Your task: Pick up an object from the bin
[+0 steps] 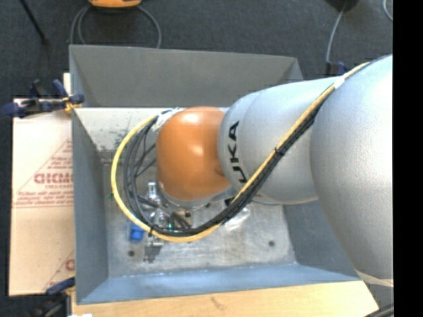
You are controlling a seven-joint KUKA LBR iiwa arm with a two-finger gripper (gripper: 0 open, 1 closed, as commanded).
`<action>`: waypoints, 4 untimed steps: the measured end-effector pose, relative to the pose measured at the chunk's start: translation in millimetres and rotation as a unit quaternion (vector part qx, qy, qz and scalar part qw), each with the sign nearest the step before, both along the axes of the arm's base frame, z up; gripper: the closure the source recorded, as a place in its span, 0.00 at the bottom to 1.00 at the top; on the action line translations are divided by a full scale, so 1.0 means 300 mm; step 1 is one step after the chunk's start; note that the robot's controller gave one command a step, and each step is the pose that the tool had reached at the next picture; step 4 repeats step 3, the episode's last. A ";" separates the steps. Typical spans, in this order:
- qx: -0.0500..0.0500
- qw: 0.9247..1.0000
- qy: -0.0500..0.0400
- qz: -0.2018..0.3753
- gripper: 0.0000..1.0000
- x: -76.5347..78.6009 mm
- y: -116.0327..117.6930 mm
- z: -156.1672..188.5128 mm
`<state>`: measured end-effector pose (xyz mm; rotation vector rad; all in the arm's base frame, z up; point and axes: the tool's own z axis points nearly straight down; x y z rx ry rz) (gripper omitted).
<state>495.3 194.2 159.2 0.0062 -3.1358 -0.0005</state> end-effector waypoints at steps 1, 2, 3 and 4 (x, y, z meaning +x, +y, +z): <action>0.001 0.984 -0.005 0.176 0.00 0.142 -0.004 -0.281; 0.003 0.985 -0.009 0.173 1.00 0.149 0.001 -0.271; 0.000 0.937 -0.008 0.350 1.00 0.108 -0.096 0.356; 0.000 0.937 -0.008 0.350 1.00 0.108 -0.096 0.356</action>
Offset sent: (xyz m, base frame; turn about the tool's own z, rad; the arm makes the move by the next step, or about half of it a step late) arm 0.0409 -0.0007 -0.0851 -0.3546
